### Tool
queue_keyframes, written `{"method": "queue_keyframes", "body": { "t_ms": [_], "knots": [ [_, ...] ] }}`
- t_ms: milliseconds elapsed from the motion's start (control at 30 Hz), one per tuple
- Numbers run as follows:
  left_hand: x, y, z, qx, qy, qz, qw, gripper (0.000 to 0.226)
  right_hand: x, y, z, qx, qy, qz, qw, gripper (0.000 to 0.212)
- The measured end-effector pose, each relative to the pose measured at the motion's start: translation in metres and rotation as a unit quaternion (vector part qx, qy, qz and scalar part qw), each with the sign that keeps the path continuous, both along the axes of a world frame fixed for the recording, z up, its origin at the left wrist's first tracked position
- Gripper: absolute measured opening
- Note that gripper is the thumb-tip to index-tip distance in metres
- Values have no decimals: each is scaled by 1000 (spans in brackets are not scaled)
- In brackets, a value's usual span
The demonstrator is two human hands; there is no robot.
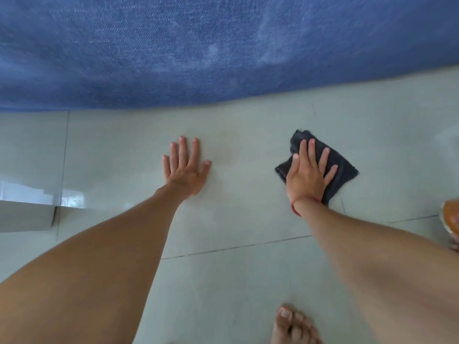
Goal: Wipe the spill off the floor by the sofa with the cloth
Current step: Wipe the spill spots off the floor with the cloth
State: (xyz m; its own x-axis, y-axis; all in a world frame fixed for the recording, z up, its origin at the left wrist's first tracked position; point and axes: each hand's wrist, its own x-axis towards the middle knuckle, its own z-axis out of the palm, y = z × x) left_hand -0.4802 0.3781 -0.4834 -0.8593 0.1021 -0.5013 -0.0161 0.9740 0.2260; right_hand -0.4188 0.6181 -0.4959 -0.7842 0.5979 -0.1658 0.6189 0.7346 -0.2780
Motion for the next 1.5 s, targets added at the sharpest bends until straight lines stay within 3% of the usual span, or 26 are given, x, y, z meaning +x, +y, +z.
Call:
{"method": "queue_keyframes", "body": {
  "t_ms": [167, 400, 533, 700, 800, 900, 1067, 1333, 1433, 1500],
  "knots": [
    [-2, 2, -1, -11, -2, -5, 1000, 64, -49, -21, -4, -6, 6, -1, 1000, 49],
    [-3, 2, -2, -13, -7, -2, 1000, 64, -48, -93, -4, -10, 19, 225, 974, 48],
    [-3, 2, -1, -11, -7, -1, 1000, 63, -2, -77, -1, -1, 14, 314, 949, 52],
    [4, -16, 3, 34, 44, 9, 998, 65, 26, -35, 1, 25, -22, 195, 980, 60],
    [6, -47, 4, 2, 51, 63, 997, 66, 4, -31, 2, 10, -29, 145, 989, 50],
    [6, -60, -1, -14, 28, 54, 998, 65, -30, -47, 2, -8, -7, 89, 996, 49],
    [5, -60, -4, -11, 28, 50, 998, 64, -69, -82, -2, -5, -1, 93, 996, 50],
    [1, -62, -2, -15, 5, 49, 999, 63, -60, -153, -2, -10, 13, 304, 952, 48],
    [0, -58, 0, -17, -5, 74, 997, 63, -34, -137, -2, -2, 32, 386, 922, 50],
    [-2, -48, 2, -7, -10, 113, 994, 63, -21, -113, -4, 6, 34, 386, 922, 53]
  ]
}}
